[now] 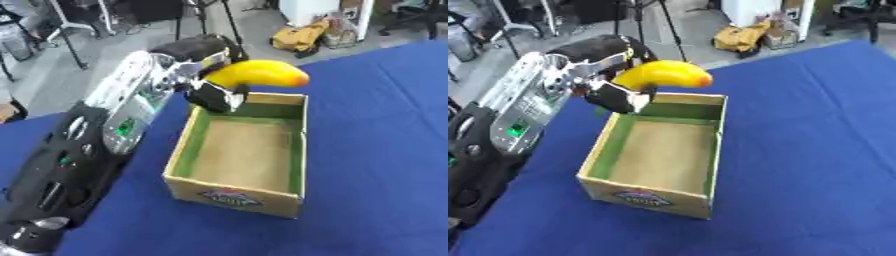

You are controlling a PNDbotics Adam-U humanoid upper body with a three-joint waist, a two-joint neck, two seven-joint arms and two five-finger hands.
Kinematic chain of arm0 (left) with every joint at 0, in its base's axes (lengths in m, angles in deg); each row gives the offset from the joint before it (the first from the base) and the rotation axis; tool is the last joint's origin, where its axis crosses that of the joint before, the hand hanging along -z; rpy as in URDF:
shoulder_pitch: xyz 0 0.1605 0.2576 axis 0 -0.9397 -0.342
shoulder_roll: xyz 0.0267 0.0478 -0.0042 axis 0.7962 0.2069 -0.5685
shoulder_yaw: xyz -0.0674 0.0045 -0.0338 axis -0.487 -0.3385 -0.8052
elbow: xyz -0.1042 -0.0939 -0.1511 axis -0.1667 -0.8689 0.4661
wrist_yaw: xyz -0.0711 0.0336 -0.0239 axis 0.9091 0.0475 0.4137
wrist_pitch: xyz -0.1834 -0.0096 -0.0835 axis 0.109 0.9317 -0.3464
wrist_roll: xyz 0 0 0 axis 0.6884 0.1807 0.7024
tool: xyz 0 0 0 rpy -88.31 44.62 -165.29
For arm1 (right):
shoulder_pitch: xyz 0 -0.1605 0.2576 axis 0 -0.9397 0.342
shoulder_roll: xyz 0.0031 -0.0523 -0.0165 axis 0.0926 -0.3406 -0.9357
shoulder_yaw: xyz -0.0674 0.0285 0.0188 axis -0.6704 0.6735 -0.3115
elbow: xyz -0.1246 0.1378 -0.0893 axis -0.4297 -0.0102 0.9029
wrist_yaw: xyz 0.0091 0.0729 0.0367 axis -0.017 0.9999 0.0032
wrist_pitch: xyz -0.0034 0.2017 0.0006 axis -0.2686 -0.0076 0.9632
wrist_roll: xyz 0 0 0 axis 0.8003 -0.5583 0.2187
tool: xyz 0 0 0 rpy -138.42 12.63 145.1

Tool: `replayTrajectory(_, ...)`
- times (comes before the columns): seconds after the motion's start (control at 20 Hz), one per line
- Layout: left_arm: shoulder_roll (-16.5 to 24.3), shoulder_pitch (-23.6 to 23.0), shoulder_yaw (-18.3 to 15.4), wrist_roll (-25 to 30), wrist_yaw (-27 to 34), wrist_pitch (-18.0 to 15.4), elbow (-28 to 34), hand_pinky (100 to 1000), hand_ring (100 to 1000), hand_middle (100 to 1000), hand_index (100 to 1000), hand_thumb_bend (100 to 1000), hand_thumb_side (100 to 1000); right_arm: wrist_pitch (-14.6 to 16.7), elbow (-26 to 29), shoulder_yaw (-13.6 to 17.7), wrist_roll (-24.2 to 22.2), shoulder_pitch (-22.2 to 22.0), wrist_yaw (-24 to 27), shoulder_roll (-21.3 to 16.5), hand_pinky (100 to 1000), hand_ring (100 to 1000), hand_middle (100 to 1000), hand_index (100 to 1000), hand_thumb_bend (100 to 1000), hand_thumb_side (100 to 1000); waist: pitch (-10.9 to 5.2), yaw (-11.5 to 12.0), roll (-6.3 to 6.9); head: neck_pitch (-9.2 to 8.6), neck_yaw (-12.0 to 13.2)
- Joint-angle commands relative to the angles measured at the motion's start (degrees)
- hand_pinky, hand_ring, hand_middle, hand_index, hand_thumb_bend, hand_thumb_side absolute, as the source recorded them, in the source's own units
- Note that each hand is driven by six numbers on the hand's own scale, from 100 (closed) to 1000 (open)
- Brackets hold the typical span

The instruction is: Pick up objects on the table and place them in the box.

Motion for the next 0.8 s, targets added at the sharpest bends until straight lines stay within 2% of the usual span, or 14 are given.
replayTrajectory(0.05, -1.6, 1.5, -0.2, -2.2, -2.3, 0.7, -1.9, 409, 612, 726, 749, 100, 354, 0.3, 0.8, 0.0, -0.1, 1.2, 0.5, -0.4, 715, 868, 817, 918, 100, 1000, -0.84, -0.1, -0.73, -0.61, 0.3)
replayTrajectory(0.45, -4.0, 1.8, 1.0, -5.3, -9.4, 2.9, -5.8, 465, 653, 748, 756, 100, 351, 0.4, 0.8, 0.0, -0.1, 1.3, 0.6, -0.1, 716, 869, 817, 918, 100, 1000, -0.68, 0.0, -0.89, -1.88, 1.7)
replayTrajectory(0.8, -5.4, 0.9, 1.8, -5.1, -17.0, 2.4, -7.0, 510, 685, 760, 760, 100, 353, 0.5, 0.8, 0.1, 0.0, 1.3, 0.7, 0.1, 717, 869, 816, 918, 100, 1000, -0.62, -0.3, -0.87, -2.00, 2.4)
